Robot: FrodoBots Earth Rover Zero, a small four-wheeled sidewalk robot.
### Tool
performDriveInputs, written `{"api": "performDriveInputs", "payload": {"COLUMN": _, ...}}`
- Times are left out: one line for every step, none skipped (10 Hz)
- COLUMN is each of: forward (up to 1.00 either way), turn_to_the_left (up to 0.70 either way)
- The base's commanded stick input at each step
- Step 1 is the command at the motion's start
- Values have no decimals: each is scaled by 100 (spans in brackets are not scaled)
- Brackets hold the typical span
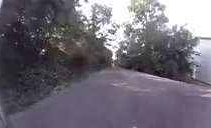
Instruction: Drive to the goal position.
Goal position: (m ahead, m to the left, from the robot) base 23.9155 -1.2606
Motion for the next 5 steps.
{"api": "performDriveInputs", "payload": {"forward": 70, "turn_to_the_left": 0}}
{"api": "performDriveInputs", "payload": {"forward": 70, "turn_to_the_left": 0}}
{"api": "performDriveInputs", "payload": {"forward": 70, "turn_to_the_left": 0}}
{"api": "performDriveInputs", "payload": {"forward": 70, "turn_to_the_left": 0}}
{"api": "performDriveInputs", "payload": {"forward": 70, "turn_to_the_left": 0}}
